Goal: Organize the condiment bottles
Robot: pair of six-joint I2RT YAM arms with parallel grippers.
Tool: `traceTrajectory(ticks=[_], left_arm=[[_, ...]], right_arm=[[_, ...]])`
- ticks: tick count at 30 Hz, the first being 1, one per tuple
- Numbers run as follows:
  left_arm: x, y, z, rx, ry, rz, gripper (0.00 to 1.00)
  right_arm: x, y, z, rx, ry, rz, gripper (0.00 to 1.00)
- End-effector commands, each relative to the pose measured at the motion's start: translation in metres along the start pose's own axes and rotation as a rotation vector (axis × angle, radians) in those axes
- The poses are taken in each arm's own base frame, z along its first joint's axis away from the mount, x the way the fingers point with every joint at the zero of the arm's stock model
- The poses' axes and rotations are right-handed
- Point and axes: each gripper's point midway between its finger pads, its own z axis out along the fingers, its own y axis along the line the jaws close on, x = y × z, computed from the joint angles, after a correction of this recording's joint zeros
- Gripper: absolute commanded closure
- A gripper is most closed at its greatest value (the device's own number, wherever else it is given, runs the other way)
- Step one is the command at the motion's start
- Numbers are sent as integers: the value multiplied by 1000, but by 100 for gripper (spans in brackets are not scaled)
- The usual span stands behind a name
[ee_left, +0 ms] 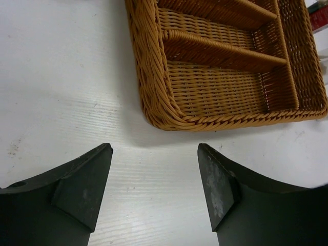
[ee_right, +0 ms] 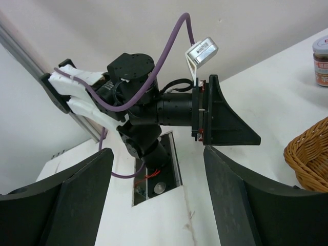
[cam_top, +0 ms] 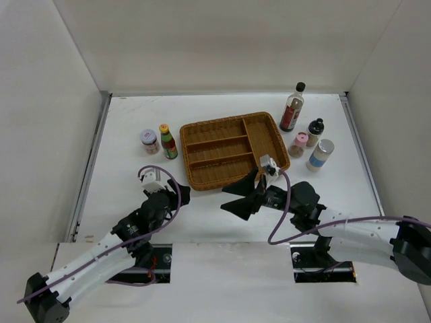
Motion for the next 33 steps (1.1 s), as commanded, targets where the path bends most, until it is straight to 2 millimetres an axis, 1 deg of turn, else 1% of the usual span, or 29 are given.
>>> traceTrajectory(ticks=[1, 4, 5, 6, 7, 9, 10, 11, 12, 13, 15, 16, 18, 20, 21, 22, 25, 28, 30, 33], left_arm=[[-32, -19, -5, 27, -72, -34, 34], [-42, -23, -6, 30, -93, -23, 34], [-48, -25, -7, 30, -108, -16, 34], [-55, -27, -8, 27, -125, -7, 35], [-63, -29, -10, 24, -145, 4, 35], [-85, -34, -15, 13, -199, 19, 36], [-97, -36, -18, -4, -229, 26, 37], [-109, -36, -20, -27, -258, 36, 37], [-120, -36, -22, -53, -286, 44, 37], [-130, -36, -23, -78, -307, 55, 37], [-149, -36, -23, -131, -345, 79, 36], [-157, -37, -23, -152, -357, 90, 35], [-169, -36, -19, -189, -367, 108, 33], [-179, -39, -10, -210, -363, 129, 31], [-183, -42, -5, -216, -353, 141, 29], [-186, -42, 2, -230, -341, 156, 28], [-196, -39, 27, -264, -303, 189, 25], [-204, -37, 55, -268, -268, 225, 25], [-209, -38, 70, -267, -252, 231, 25], [-213, -34, 85, -293, -248, 235, 26]], right_arm=[[-17, 12, 3, -53, -56, -28, 22], [-17, 10, 3, -46, -58, -27, 23], [-17, 9, 3, -43, -57, -26, 25], [-15, 8, 4, -40, -53, -24, 29], [-14, 7, 5, -38, -49, -23, 37], [-12, 0, 8, -13, -42, -15, 60], [-11, -6, 9, 10, -40, -10, 69], [-9, -12, 11, 35, -38, -4, 75], [-7, -19, 13, 61, -32, 2, 79], [-5, -22, 14, 77, -25, 6, 80], [-3, -27, 15, 93, -16, 0, 78], [-1, -29, 16, 100, -12, 1, 72], [-1, -31, 17, 102, -13, -1, 53], [1, -35, 17, 117, -14, 1, 33], [2, -36, 17, 122, -14, 2, 27], [4, -38, 17, 130, -10, 5, 23], [7, -43, 20, 139, 1, 8, 18], [9, -44, 22, 141, 7, 10, 17], [12, -46, 22, 144, 15, 12, 17], [14, -47, 23, 148, 20, 13, 16]])
